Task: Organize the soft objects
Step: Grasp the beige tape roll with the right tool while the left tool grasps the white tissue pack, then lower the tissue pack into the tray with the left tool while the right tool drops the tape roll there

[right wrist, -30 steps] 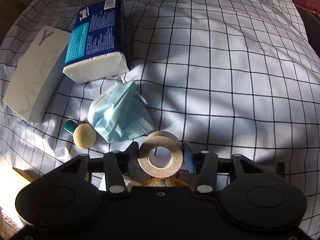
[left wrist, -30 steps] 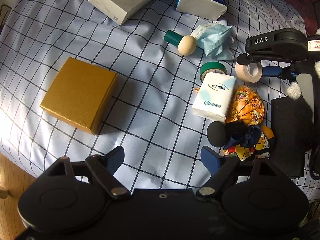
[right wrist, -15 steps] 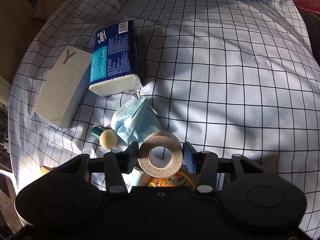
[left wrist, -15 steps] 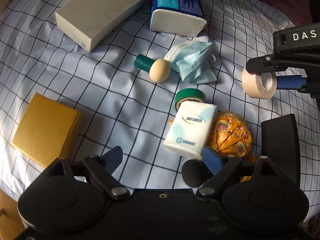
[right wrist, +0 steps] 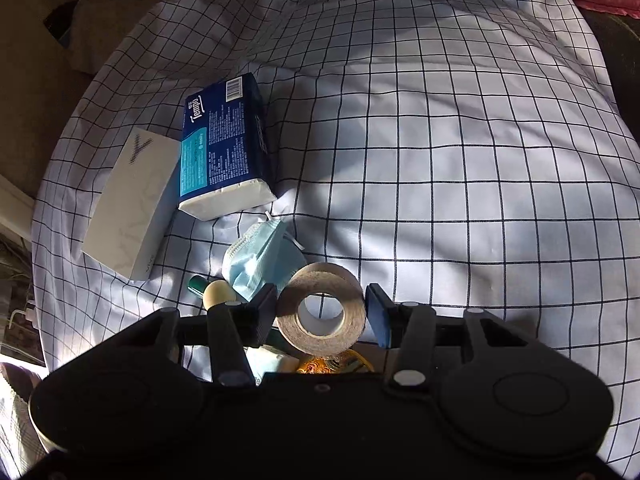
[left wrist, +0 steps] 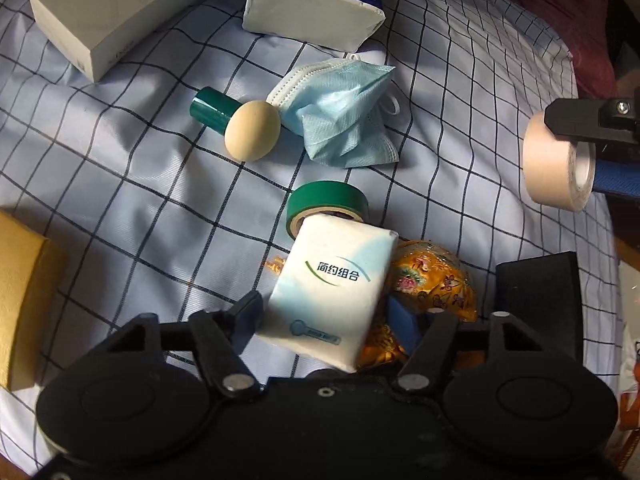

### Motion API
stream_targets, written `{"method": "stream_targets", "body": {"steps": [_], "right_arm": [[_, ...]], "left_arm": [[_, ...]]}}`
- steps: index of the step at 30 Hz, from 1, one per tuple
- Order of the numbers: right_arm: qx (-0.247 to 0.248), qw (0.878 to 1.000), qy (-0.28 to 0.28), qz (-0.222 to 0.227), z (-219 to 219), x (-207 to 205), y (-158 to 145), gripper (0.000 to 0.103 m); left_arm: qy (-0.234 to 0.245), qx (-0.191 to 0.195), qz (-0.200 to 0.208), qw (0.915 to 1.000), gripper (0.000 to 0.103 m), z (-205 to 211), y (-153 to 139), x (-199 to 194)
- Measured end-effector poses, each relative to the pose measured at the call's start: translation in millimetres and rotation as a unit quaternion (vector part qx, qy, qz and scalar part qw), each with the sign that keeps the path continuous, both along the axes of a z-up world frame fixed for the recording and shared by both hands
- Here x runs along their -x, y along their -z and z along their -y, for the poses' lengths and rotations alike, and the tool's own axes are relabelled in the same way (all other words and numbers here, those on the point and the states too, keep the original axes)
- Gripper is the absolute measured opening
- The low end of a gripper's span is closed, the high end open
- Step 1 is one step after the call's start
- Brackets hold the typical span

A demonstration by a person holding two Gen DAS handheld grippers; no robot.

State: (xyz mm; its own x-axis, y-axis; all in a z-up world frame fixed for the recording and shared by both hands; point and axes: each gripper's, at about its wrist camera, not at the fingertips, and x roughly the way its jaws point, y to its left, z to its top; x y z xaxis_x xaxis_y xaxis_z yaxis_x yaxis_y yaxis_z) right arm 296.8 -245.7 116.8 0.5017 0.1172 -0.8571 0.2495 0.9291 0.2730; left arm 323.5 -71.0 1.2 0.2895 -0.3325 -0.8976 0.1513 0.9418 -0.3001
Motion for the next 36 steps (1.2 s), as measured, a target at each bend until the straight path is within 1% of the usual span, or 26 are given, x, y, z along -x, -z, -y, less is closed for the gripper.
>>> {"method": "stream_targets", "body": {"steps": [1,2,6,8,10,12,14,16,17,18,19,20,22,23,25,27,28,29,30,32,36], "right_arm": [[0.000,1.000,0.001,0.001,0.5,0.0,0.0,0.048],[0.000,1.000,0.002,0.001,1.1,0.1,0.4,0.048],[0.004,1.000,0.002,0.001,2.5,1.3,1.4,0.048],[0.008,1.000,0.001,0.002,2.0,2.5,1.8,0.048],[0.013,1.000,-0.001,0.002,0.4,3.6,2.3,0.048],[0.019,1.000,-0.003,0.002,-2.0,5.0,3.5,0.048],[0.023,1.000,-0.003,-0.004,-4.3,6.0,6.9,0.048],[0.017,1.000,-0.003,-0.010,-6.4,7.3,9.0,0.048],[0.011,1.000,-0.004,-0.012,-7.6,8.3,8.9,0.048],[0.005,1.000,-0.005,-0.012,-8.8,9.4,8.2,0.048],[0.000,1.000,-0.007,-0.010,-10.5,10.8,6.8,0.048],[-0.001,1.000,-0.009,-0.008,-13.0,12.2,5.3,0.048],[0.005,1.000,-0.015,-0.004,-17.1,13.9,2.8,0.048],[0.009,1.000,-0.017,-0.002,-18.8,14.5,1.8,0.048],[0.014,1.000,-0.020,0.000,-20.5,14.8,1.5,0.048],[0.015,1.000,-0.023,-0.002,-20.8,14.5,2.6,0.048],[0.016,1.000,-0.024,-0.003,-20.7,14.5,3.1,0.048],[0.017,1.000,-0.025,-0.003,-20.3,15.0,3.6,0.048],[0.018,0.999,-0.026,-0.003,-20.3,15.7,3.2,0.048],[0.020,0.999,-0.030,0.001,-20.6,19.2,0.8,0.048],[0.028,0.999,-0.044,0.012,-24.4,32.5,-6.5,0.048]], "left_arm": [[-0.003,0.008,-0.004,1.0000,0.055,-2.1,-1.0,0.6],[-0.006,0.008,-0.004,0.9999,0.055,-3.0,-2.2,1.5],[-0.018,-0.021,0.011,0.9995,0.053,-4.3,-16.2,11.7],[-0.022,-0.044,0.021,0.9986,0.050,-6.4,-28.3,19.7],[-0.025,-0.069,0.026,0.9969,0.049,-9.9,-40.0,29.7],[-0.027,-0.085,0.027,0.9957,0.049,-16.1,-47.5,39.1],[-0.036,-0.096,0.024,0.9944,0.049,-27.4,-51.1,47.3],[-0.043,-0.101,0.018,0.9938,0.049,-34.9,-46.9,50.5],[-0.043,-0.107,0.014,0.9932,0.050,-37.5,-41.3,51.4],[-0.043,-0.112,0.008,0.9927,0.055,-38.1,-36.0,51.2],[-0.043,-0.117,-0.001,0.9922,0.064,-38.2,-29.0,50.5],[-0.045,-0.120,-0.013,0.9917,0.067,-39.0,-21.5,50.5],[-0.053,-0.120,-0.029,0.9909,0.068,-42.6,-10.4,52.2],[-0.055,-0.121,-0.030,0.9907,0.068,-42.9,-6.8,53.2],[-0.056,-0.121,-0.025,0.9908,0.073,-41.5,-7.1,54.2],[-0.060,-0.122,-0.024,0.9904,0.073,-40.1,-9.4,52.7],[-0.061,-0.123,-0.023,0.9902,0.072,-39.6,-10.4,51.1],[-0.060,-0.123,-0.024,0.9903,0.064,-39.0,-10.8,48.7],[-0.059,-0.125,-0.027,0.9901,0.052,-37.5,-12.5,46.8],[-0.063,-0.129,-0.027,0.9892,0.051,-37.6,-15.9,48.9],[-0.066,-0.151,-0.020,0.9861,0.051,-42.5,-28.5,70.1]]}}
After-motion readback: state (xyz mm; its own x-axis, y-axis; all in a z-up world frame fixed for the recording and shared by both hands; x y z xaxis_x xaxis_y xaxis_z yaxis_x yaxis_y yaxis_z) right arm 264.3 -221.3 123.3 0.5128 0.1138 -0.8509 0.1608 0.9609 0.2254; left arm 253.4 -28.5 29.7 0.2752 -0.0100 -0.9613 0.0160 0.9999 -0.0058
